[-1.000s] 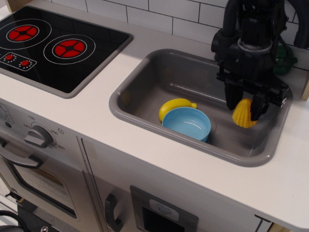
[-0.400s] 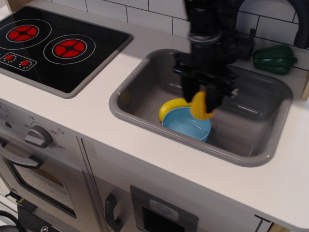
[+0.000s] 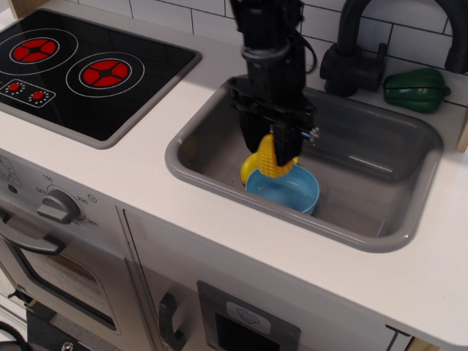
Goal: Put corn in bowl sink
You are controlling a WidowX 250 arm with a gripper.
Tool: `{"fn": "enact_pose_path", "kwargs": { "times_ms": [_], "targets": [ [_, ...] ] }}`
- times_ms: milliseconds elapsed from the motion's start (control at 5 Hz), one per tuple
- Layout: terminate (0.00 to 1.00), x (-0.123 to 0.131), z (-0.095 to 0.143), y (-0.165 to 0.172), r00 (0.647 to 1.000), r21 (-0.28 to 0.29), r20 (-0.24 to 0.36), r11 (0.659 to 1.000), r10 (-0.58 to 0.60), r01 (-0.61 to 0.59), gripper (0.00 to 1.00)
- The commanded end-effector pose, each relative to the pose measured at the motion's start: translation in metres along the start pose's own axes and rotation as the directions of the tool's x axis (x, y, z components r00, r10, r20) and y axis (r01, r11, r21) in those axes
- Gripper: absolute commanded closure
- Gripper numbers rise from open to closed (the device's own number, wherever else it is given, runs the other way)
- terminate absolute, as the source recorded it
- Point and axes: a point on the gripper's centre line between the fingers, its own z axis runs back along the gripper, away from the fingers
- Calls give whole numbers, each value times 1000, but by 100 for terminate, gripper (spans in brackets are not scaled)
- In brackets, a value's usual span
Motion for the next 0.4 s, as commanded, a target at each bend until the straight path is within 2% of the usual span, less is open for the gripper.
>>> {"fn": "enact_pose_path", "kwargs": {
  "times_ms": [0, 200],
  "targets": [
    [0, 3, -3, 3, 997, 45, 67, 999, -34, 31, 100],
    [0, 5, -9, 4, 998, 37, 59, 999, -27, 25, 100]
  ]
}}
